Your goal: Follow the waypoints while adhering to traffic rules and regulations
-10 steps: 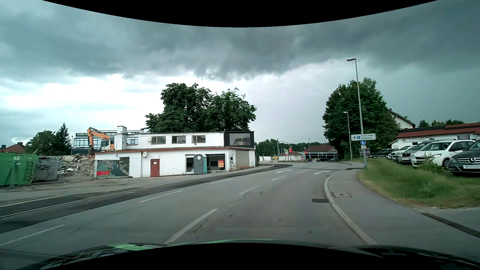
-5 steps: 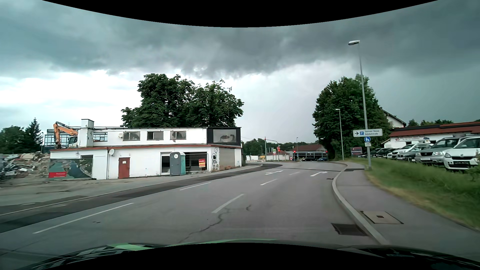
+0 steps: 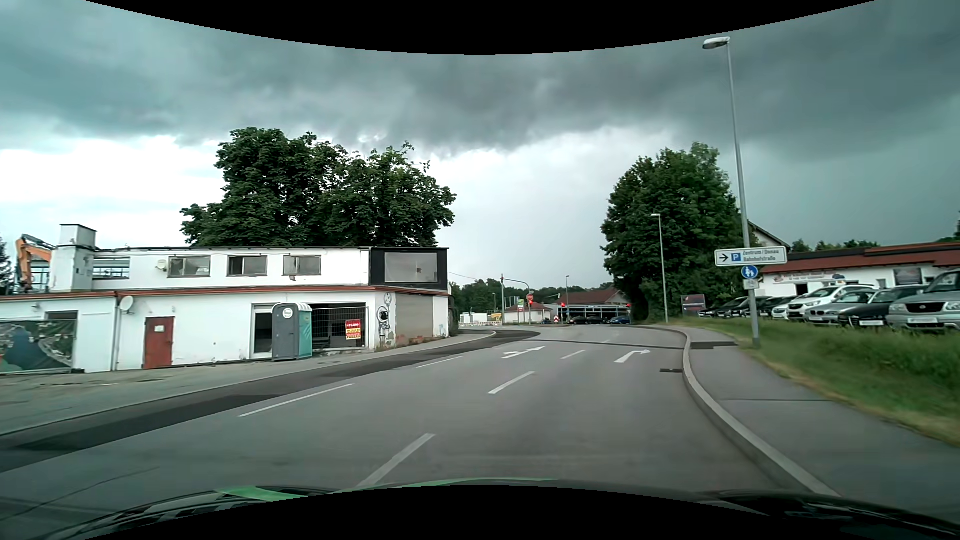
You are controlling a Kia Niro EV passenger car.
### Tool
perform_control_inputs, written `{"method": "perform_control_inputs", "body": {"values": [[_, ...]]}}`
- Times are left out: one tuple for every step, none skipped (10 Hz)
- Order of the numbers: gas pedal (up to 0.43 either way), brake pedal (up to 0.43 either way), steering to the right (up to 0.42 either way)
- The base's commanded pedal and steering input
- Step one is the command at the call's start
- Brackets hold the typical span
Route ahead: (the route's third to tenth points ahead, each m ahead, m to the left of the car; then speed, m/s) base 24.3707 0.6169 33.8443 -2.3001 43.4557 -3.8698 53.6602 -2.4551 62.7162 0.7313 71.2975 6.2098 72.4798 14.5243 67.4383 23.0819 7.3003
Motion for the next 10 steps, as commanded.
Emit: {"method": "perform_control_inputs", "body": {"values": [[0.15, 0.0, 0.076], [0.15, 0.0, 0.074], [0.15, 0.0, 0.07], [0.15, 0.0, 0.068], [0.15, 0.0, 0.067], [0.15, 0.0, 0.066], [0.15, 0.0, 0.066], [0.15, 0.0, 0.066], [0.15, 0.0, 0.066], [0.15, 0.0, 0.066]]}}
